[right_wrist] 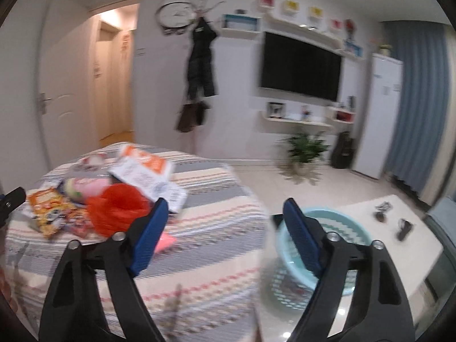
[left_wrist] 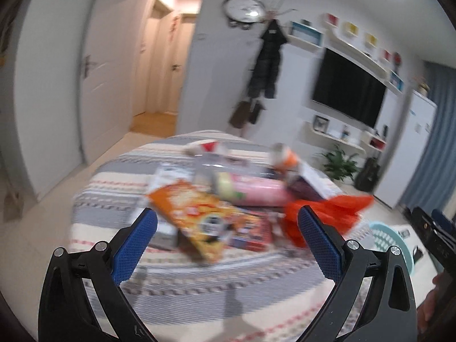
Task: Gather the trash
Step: 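Grasp the white carton with the left tool while the right tool grasps the red bag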
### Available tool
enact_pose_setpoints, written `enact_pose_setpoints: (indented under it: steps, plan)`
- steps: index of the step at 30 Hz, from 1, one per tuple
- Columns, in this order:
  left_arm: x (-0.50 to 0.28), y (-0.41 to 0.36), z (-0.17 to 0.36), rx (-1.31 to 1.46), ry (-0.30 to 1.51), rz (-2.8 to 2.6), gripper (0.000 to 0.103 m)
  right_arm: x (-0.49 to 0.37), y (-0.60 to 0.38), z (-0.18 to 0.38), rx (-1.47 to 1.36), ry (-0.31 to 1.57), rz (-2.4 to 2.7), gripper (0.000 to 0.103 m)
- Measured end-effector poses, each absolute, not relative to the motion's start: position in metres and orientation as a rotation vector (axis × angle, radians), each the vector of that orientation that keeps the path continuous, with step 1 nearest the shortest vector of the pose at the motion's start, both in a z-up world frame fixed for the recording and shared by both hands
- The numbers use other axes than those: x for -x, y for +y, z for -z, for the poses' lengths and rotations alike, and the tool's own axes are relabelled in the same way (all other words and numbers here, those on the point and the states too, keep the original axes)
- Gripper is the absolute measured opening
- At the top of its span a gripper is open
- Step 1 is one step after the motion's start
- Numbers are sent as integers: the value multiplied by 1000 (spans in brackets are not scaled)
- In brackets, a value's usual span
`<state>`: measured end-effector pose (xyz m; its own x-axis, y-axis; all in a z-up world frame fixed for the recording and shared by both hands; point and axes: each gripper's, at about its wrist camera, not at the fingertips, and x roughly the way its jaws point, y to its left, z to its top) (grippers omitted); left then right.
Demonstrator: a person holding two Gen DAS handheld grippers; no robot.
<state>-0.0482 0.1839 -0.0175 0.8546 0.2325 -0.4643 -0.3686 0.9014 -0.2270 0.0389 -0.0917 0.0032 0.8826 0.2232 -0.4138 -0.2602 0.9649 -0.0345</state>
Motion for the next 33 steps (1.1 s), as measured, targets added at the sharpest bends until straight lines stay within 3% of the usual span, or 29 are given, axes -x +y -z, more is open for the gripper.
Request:
enact_pose_setpoints:
  steps: [9,17,25,29,33]
  plan:
    - [38,263,33,385,554,-422,88,-62,-32,7,83,480,-430,74]
    - [16,279,44,425,615,-350,87,-84,-8,26,94,545,-475,74]
    - [24,302,46,430,621,-409,79,-87,-11,31,109,553,-478,74]
    - [20,312,56,431,676,-438,66,-89,-11,35,104,573,-486,74]
    - [5,310,62,418,710,-419,65,-86,-8,36,120,569,-493,74]
